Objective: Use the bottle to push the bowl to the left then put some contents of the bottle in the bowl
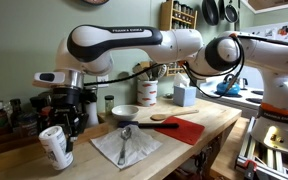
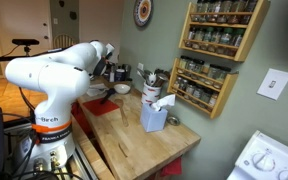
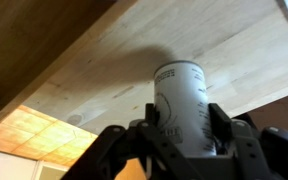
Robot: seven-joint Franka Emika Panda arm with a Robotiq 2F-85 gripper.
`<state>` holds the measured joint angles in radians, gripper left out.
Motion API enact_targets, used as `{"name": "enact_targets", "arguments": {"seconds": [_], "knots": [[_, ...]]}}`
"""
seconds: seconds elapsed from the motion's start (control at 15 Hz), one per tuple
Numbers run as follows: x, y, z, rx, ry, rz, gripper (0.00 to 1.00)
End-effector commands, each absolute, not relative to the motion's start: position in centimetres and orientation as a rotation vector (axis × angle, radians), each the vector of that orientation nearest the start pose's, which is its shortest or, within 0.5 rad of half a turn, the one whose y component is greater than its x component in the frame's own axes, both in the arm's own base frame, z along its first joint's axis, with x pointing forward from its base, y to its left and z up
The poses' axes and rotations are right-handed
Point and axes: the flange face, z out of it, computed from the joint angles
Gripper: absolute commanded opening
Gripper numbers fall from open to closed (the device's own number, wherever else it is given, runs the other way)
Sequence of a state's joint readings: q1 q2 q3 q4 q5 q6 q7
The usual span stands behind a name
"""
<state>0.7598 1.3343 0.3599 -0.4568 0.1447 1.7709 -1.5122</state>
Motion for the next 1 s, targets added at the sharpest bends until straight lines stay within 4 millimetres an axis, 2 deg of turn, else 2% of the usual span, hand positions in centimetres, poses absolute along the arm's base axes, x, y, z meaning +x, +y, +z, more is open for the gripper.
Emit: {"name": "enact_targets", "arguments": {"seconds": [0.0,0.2,0.53,0.67,0.73,0.8,0.93], "knots": [[49.7,63.2,22.7,1.372,3.336,0.221,0.31],[49.9,62.9,22.5,1.368,3.329,0.191,0.32],[50.1,62.4,22.3,1.369,3.308,0.142,0.67],[50.2,62.3,22.7,1.360,3.298,0.135,0.92],[50.3,62.3,22.8,1.354,3.294,0.134,0.92],[50.4,62.3,23.0,1.351,3.287,0.136,0.97],[50.6,62.1,23.6,1.341,3.263,0.124,1.00]]}}
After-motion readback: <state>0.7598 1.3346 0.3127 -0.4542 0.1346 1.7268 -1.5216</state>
